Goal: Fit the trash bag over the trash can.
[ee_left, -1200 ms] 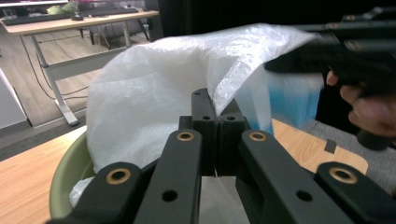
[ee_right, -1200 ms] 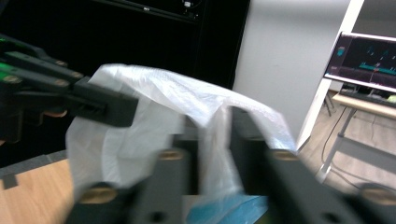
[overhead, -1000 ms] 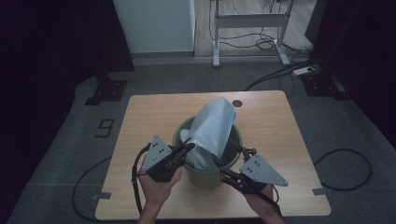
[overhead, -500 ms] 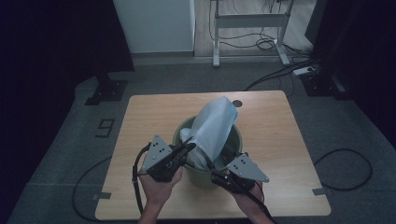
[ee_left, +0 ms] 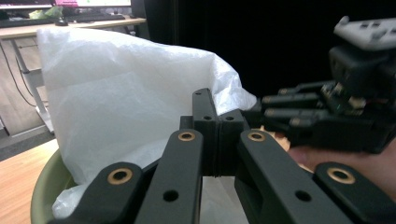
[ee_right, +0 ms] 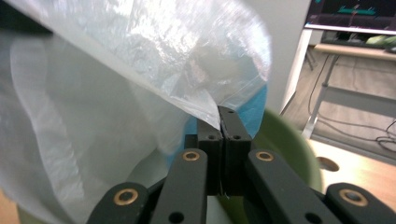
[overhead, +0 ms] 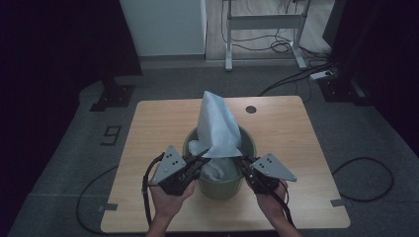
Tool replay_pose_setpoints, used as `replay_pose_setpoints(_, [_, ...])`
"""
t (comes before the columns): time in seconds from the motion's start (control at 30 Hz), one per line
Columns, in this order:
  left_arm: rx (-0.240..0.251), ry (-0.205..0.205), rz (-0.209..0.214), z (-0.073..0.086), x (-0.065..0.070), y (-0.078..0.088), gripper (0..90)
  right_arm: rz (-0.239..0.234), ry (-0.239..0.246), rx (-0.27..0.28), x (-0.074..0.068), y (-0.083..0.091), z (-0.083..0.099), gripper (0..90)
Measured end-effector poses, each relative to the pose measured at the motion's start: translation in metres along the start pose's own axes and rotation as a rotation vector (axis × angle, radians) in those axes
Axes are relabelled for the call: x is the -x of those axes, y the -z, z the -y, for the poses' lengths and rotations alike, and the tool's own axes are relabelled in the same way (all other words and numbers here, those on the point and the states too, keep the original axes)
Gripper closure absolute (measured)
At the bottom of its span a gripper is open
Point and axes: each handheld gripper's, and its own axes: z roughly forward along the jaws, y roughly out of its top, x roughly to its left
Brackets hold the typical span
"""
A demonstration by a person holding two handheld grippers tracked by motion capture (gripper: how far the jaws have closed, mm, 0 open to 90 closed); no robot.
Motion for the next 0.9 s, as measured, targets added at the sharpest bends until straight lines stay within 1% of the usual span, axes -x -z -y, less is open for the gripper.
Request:
replay_pose_setpoints(0.13, [-0.007, -0.009, 0.011, 0.002, 0.0, -0.002, 88.8, 0.016, -0.004, 0.038, 0.005, 0.007, -0.005, 88.3])
replay_pose_setpoints(0.3, [-0.012, -0.03, 0.023, 0.002, 0.002, -0.008, 88.8, 0.047, -0.011, 0.107, 0.008, 0.02, -0.015, 88.4])
replay_pose_setpoints(0.53, [-0.019, -0.078, 0.029, 0.0, 0.007, -0.024, 88.8, 0.081, -0.011, 0.197, 0.015, 0.042, -0.035, 88.4])
replay_pose_setpoints(0.67, [-0.01, -0.106, 0.053, 0.002, 0.011, -0.026, 88.7, 0.084, -0.009, 0.23, 0.017, 0.051, -0.042, 88.4])
replay_pose_setpoints(0.73, [-0.005, -0.108, 0.067, 0.004, 0.013, -0.025, 88.7, 0.07, -0.007, 0.241, 0.015, 0.053, -0.045, 88.4])
replay_pose_setpoints(0.83, [0.004, -0.106, 0.068, 0.005, 0.013, -0.022, 88.7, 0.058, 0.004, 0.252, 0.011, 0.055, -0.046, 88.3])
replay_pose_setpoints(0.9, [0.008, -0.101, 0.065, 0.005, 0.012, -0.02, 88.7, 0.042, 0.015, 0.243, 0.007, 0.053, -0.045, 87.4])
